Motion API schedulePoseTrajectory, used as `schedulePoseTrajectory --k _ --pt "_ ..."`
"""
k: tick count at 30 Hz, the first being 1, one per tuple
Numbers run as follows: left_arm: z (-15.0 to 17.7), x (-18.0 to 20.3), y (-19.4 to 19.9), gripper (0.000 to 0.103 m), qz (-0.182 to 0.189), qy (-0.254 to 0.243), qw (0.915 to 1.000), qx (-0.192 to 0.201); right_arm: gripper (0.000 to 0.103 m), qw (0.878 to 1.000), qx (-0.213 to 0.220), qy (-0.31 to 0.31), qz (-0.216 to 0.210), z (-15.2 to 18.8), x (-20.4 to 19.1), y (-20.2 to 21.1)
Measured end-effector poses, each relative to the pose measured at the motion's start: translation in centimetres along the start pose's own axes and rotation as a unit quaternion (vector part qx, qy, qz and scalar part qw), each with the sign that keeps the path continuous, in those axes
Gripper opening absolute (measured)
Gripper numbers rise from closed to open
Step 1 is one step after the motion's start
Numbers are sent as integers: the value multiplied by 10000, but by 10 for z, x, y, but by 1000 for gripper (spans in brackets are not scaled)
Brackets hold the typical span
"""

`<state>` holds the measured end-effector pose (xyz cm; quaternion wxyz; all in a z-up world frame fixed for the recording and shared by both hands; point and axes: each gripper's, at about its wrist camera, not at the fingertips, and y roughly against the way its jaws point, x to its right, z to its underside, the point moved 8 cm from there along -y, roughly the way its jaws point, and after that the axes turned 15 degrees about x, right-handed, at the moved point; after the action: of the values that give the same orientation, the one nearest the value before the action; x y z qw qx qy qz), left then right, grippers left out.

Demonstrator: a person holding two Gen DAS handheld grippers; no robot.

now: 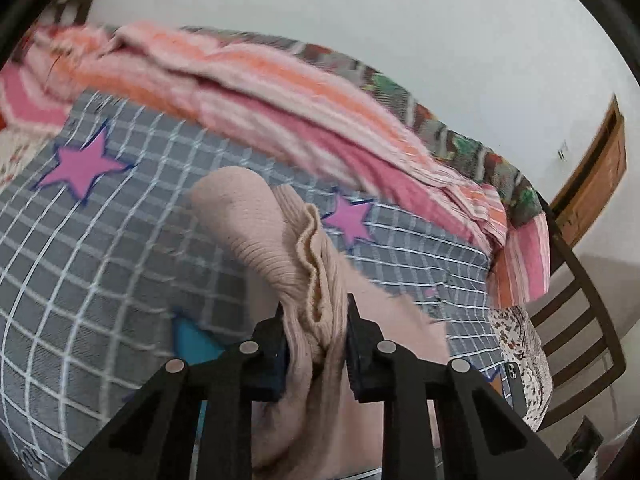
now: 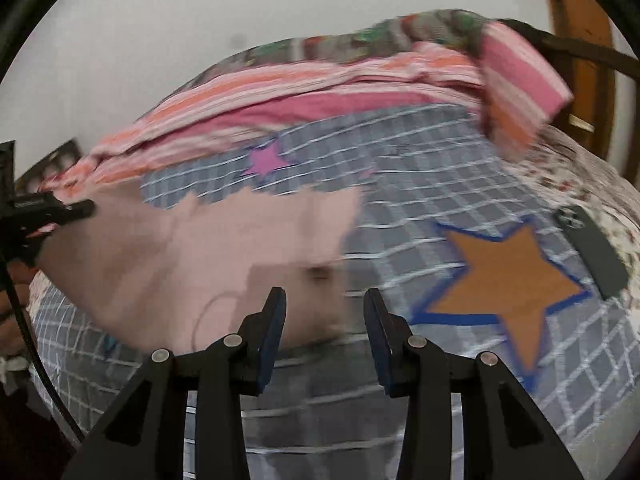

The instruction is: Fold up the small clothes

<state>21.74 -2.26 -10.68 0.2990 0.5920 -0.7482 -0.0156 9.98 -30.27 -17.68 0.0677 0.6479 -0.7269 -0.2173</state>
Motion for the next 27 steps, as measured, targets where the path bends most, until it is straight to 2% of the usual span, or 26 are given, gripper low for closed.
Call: schedulePoseTrajectory --k 3,7,11,14,16,18,19,22,24,27 --pt "5 44 -8 21 114 -282 9995 1 40 9995 55 -236 221 -4 39 10" --pt "40 110 -29 21 490 -545 9969 -292 40 9977 82 -409 532 -2 78 22" --pt "103 156 -56 22 711 -784 9902 -910 40 9963 2 -514 694 4 103 28" --pt "143 175 -65 26 1101 -1066 9773 -1463 40 9963 -42 -476 708 7 109 33" --pt "140 175 -59 32 1325 -1012 9746 -1494 40 9969 -76 -466 623 8 108 35" --pt "122 168 -46 36 1580 -755 9746 -1399 41 9978 -83 -475 460 6 103 36" --pt "114 165 -41 39 1590 -729 9752 -1356 44 9980 -74 -485 396 4 101 34" --pt "87 141 -26 40 762 -1338 9844 -854 50 9984 -48 -553 76 -6 86 27" --pt "67 121 -10 41 199 -1838 9819 -404 50 9980 -54 -602 -175 -16 72 18" --pt "49 94 5 41 -217 -1989 9796 -176 50 9971 -57 -607 -467 -28 48 4"
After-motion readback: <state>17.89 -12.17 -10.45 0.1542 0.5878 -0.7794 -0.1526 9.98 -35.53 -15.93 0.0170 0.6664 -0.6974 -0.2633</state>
